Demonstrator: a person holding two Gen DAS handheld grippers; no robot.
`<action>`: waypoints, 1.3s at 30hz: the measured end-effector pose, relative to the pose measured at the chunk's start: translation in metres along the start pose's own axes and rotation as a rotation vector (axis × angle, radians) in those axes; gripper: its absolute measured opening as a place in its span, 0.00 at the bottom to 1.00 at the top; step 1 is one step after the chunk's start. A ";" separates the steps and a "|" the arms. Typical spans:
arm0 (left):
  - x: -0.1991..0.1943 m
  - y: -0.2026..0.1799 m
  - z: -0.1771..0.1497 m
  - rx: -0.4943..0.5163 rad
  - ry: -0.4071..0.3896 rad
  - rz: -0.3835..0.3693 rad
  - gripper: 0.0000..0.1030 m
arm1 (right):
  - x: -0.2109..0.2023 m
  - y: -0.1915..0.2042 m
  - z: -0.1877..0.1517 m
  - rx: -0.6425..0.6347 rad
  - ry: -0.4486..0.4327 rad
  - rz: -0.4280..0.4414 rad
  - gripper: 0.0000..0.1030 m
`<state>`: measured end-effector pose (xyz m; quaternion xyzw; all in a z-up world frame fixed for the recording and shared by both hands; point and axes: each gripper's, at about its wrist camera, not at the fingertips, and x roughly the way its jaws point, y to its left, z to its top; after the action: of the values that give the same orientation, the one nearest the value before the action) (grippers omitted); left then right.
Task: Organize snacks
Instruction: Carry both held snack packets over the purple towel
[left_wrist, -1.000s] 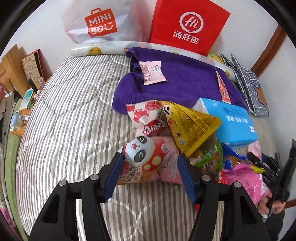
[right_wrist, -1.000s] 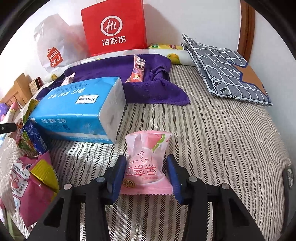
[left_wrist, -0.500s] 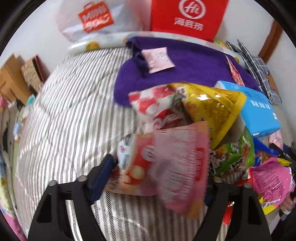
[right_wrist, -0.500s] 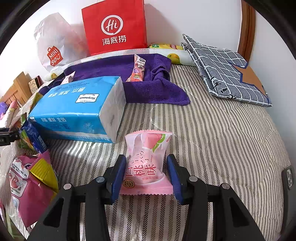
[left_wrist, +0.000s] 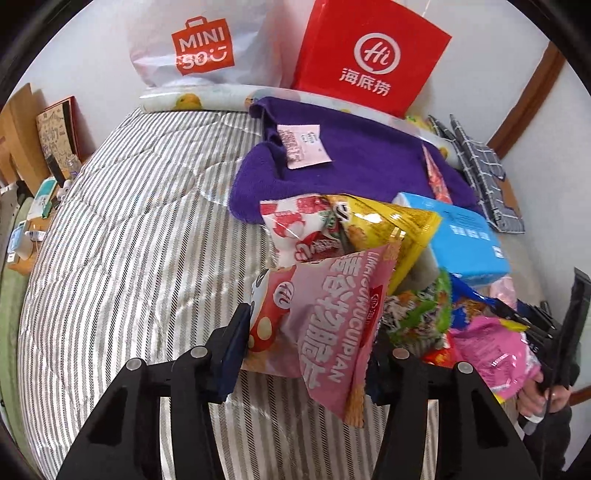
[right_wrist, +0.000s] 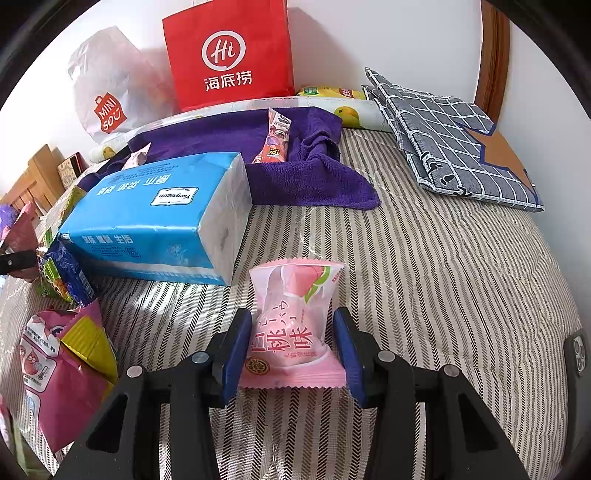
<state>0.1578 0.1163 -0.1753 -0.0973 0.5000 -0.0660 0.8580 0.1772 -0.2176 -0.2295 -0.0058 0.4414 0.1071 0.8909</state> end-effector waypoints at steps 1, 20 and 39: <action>-0.002 -0.001 -0.001 0.002 -0.004 -0.004 0.51 | -0.001 -0.002 -0.001 0.010 -0.005 0.014 0.43; -0.026 -0.051 0.006 0.094 -0.031 -0.112 0.51 | -0.063 0.002 0.020 0.034 -0.120 0.032 0.42; -0.007 -0.100 0.067 0.150 -0.096 -0.166 0.51 | -0.057 0.039 0.110 -0.009 -0.209 0.109 0.42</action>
<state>0.2112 0.0271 -0.1134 -0.0767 0.4421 -0.1693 0.8775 0.2227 -0.1784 -0.1138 0.0256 0.3455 0.1573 0.9248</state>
